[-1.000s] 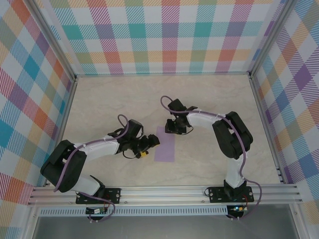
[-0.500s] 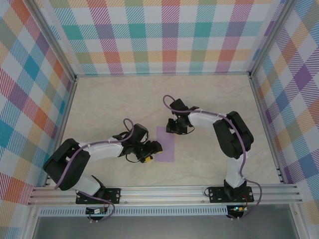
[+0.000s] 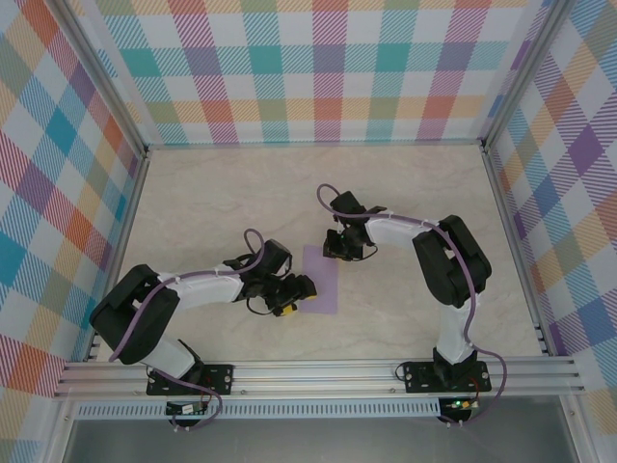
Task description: Fold a paper plane with a square sheet of paper (pick it up from the middle)
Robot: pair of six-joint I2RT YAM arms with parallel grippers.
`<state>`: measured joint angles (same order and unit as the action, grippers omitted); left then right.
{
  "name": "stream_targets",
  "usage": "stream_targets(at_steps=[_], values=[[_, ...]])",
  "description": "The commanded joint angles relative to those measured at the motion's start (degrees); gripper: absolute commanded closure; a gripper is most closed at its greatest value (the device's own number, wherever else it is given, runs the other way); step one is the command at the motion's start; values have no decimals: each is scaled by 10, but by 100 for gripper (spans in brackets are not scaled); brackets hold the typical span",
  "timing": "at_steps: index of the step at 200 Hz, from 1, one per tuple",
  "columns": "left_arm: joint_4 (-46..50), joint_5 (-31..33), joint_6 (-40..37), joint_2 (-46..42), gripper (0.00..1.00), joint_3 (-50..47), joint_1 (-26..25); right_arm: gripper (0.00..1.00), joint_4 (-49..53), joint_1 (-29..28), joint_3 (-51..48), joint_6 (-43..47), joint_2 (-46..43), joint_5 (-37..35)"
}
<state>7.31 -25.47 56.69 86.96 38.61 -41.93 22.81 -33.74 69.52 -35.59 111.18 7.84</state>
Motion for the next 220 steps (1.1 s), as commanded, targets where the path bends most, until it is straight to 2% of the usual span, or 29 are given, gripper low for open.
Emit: stream_targets(at_steps=[1,112,158,220], values=[[23,-7,-14,15,33,15,-16,76,18,4,-26,-6,33,-25],[47,6,-32,28,32,43,-35,76,20,7,-28,-6,37,-26],[114,55,-47,31,32,68,-42,76,19,9,-32,-7,37,-26],[91,46,-50,64,31,88,-54,76,15,10,-36,-9,40,-22]])
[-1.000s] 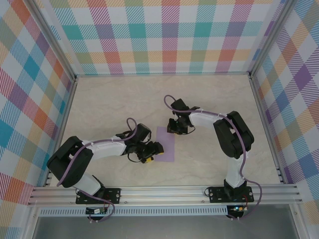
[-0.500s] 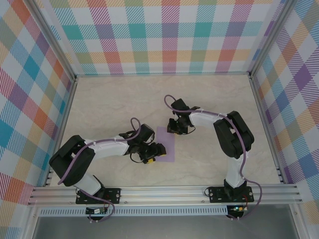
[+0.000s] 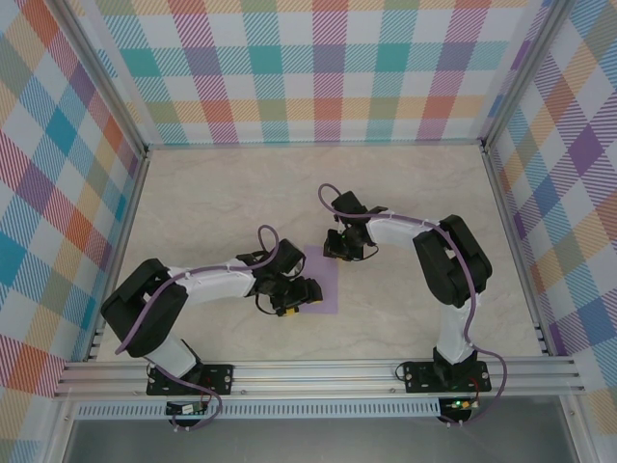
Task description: Fold a paper plane with a square sheet of paper (pick it up from the middle)
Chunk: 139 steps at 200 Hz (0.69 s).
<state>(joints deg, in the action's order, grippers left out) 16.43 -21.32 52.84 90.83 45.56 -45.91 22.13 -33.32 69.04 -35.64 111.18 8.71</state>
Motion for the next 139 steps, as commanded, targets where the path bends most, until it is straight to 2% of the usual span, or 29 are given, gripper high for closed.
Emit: stream_targets(at_steps=[1,67,139], values=[[0,4,-12,26,31,19,-14,76,22,5,-31,-8,40,-31],[-26,9,-18,13,40,33,-16,76,20,7,-34,-8,40,-30],[-42,28,-53,-28,43,31,-13,76,22,7,-35,-8,40,-29]])
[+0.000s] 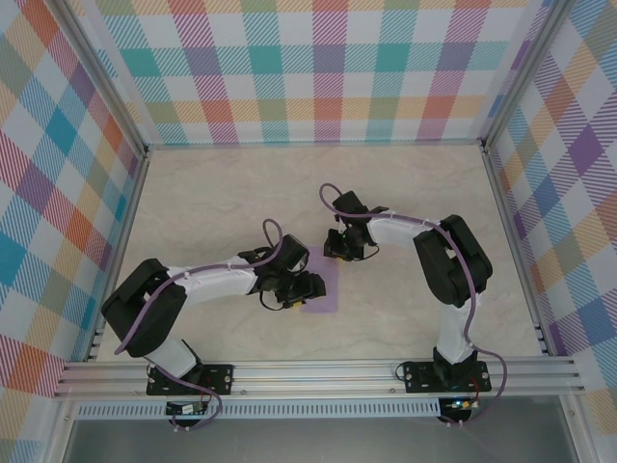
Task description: Fold a paper plane with a square sheet of paper (pick it up from the middle)
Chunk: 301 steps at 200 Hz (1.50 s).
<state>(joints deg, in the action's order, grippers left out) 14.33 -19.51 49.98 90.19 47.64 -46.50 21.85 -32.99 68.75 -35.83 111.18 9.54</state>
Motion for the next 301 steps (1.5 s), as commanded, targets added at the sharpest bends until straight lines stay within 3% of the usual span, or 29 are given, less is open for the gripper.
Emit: stream_targets(at_steps=[1,79,157,194,245,301], values=[[-21,10,-24,-21,43,10,-7,76,24,4,-33,-6,40,-37],[-129,-20,-66,5,42,-12,46,76,28,5,-33,-3,35,-33],[-116,-26,-103,30,42,-10,82,76,32,5,-30,-1,33,-29],[-184,-107,-68,52,48,-36,83,76,31,4,-22,3,12,-8],[-153,-86,-68,59,61,-49,83,78,20,5,-31,11,-93,40],[-153,-87,-66,59,68,-51,83,92,-7,-10,-126,-22,-153,94]])
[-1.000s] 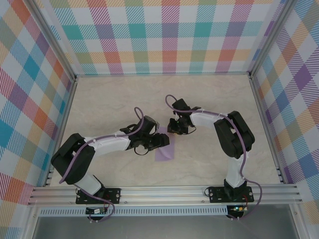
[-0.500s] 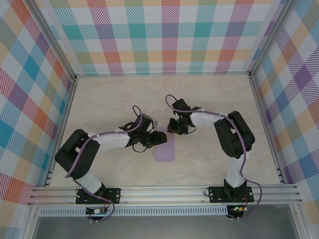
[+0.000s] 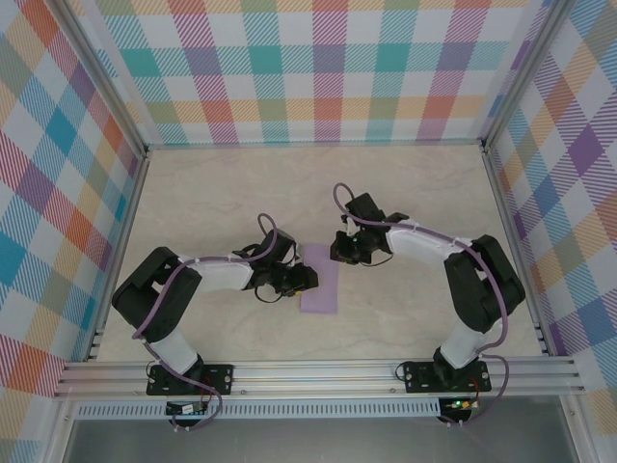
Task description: Fold a paper plane with a square sheet of paper (pick it up from the middle)
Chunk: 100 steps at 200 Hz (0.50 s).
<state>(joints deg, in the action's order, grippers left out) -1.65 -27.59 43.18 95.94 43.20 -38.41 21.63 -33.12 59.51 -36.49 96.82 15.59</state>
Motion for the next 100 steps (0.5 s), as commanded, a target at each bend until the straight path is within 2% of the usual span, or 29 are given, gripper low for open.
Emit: stream_targets(at_steps=[1,53,100], values=[[7,-6,2,1,68,-7,2,92,-4,-9,-34,-15,-10,34],[11,-10,8,-23,68,-20,2,96,-31,-24,-60,-22,18,58],[-13,-39,32,-55,66,-56,0,97,-36,-30,-59,-23,48,58]])
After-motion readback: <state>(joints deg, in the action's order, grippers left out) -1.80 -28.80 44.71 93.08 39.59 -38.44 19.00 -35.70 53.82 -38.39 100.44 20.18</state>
